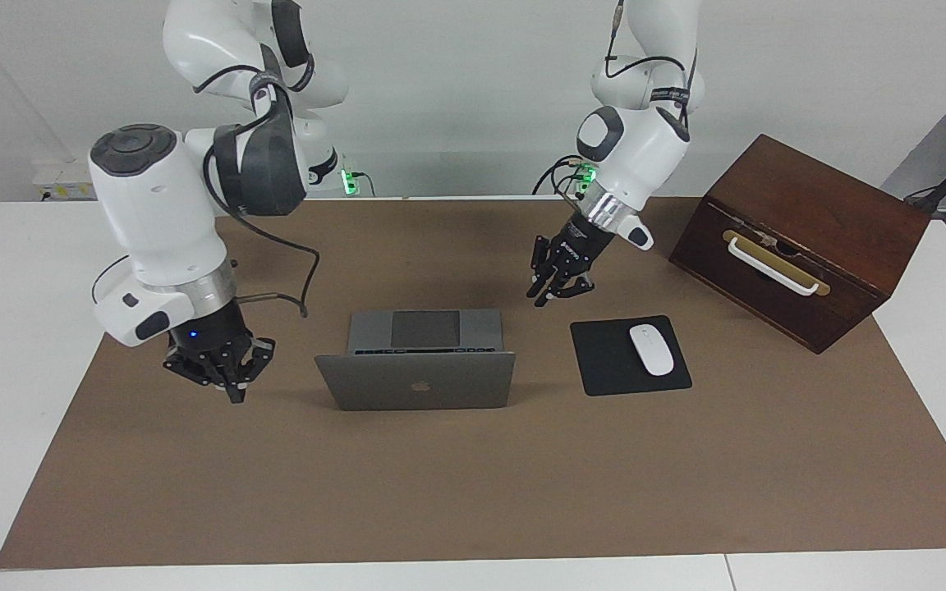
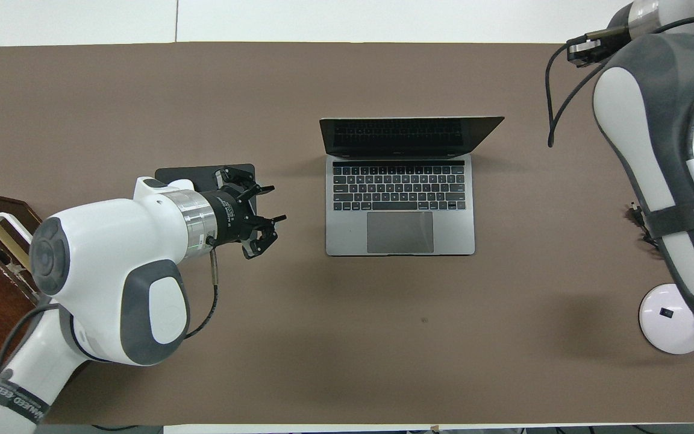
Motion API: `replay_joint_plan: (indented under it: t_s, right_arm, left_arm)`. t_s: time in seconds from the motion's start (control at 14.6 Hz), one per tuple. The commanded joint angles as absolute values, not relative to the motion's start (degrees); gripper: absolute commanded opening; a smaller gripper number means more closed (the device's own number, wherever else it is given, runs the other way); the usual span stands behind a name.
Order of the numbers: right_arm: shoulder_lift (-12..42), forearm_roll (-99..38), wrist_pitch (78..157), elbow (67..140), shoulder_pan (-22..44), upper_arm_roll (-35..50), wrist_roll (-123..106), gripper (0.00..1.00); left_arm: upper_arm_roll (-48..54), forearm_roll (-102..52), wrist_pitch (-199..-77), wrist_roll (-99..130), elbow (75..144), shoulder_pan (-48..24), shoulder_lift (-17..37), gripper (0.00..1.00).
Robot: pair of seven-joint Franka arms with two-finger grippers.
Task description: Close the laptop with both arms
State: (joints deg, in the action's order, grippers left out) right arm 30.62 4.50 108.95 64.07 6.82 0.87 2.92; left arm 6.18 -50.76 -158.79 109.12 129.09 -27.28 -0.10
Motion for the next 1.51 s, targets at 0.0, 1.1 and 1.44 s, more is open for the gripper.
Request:
replay_joint_plan:
  t_s: [0.0,1.1,1.44]
  right_arm:
    - [32.87,6.06,109.6,61.35,9.4,0.7,5.53,0.0]
    - [34.89,5.45,115.39,61.79,21.97,-3.08,9.49,0.0]
    - [36.39,1.42,114.97,61.96,21.97,-3.08,13.18,0.0]
  left_arm:
    - [5.36,-55.01,-165.57,110.66,130.6,-31.37,1.49,0.0]
    - [5.45,-72.95,-178.59,110.3,129.46,-38.76,11.77,0.0]
    - [5.36,-72.86,-180.61,110.3,127.79,-41.04,14.68,0.0]
